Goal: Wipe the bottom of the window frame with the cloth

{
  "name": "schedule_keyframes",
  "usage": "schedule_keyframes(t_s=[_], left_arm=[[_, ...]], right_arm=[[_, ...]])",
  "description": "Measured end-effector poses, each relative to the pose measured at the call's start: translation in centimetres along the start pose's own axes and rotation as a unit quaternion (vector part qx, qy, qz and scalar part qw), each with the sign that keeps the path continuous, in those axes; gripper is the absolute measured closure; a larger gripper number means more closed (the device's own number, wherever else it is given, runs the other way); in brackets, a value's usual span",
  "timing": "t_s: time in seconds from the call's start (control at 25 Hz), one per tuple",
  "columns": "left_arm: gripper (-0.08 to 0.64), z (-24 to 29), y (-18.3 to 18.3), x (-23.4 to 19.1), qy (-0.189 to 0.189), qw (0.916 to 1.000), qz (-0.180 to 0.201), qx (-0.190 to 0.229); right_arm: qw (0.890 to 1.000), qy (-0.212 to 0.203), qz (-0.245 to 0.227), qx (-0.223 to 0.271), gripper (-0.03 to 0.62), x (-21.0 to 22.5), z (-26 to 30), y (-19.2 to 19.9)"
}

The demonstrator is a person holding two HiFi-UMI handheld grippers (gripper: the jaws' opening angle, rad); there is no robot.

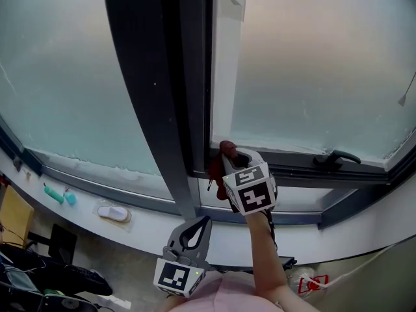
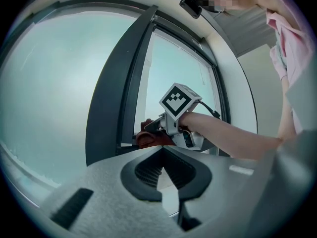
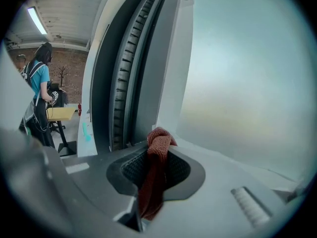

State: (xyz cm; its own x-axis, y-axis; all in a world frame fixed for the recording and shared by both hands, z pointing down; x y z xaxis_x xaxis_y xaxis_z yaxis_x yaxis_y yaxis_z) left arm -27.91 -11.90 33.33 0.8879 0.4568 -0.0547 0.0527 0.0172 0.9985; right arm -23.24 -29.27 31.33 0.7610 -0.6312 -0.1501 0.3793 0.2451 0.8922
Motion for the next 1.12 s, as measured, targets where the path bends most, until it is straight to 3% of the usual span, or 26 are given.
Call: schedule_keyframes(t_s=[0.08,0.2,0.36,0.92,1.12], left_arm=[[0.560,0.2,-0.2,0.2,0.001,1.0000,-0.001,0.004],[0.560,0.1,0.8,0.4,0.003,0.9997,0.007,-0.025],[0.560,0.4,0.3,1.0,0.005,0.9999,0.001,-0.010],[0.560,0.1,0.7,2.6,0.019,0.9995,0.005,-0.024],[0.560,0.7,0.0,2.2,0.019,0.9997,0.006,-0.011]], right_arm=[[1.000,0.002,0.008,-0.001,0.529,0.5,-0.4,0.3],[1.000,0.005,0.018,-0.001,0.529,1.1,-0.9,0.6],[1.000,0.008,0.020,0.003,0.529,1.8,-1.5,1.0],[0.999,0.024,0.043,0.004,0.529,3.6,-3.3,2.8],[0.999,0.029,0.043,0.009,0.528,4.0,-2.6,2.3]])
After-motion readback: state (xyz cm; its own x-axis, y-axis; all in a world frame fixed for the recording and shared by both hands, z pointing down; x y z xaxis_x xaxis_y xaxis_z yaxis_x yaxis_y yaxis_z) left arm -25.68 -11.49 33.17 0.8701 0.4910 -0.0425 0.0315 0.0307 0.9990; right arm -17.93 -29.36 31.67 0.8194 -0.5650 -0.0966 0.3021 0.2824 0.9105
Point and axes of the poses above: the fingertips, and each gripper's own axes: z forward along the fingers, x to its right, y out of its underside, the point moved 1 cm from there along -z, backward along the fingers, and after that the axes turned 6 degrees about -y, right-handed, at the moved point
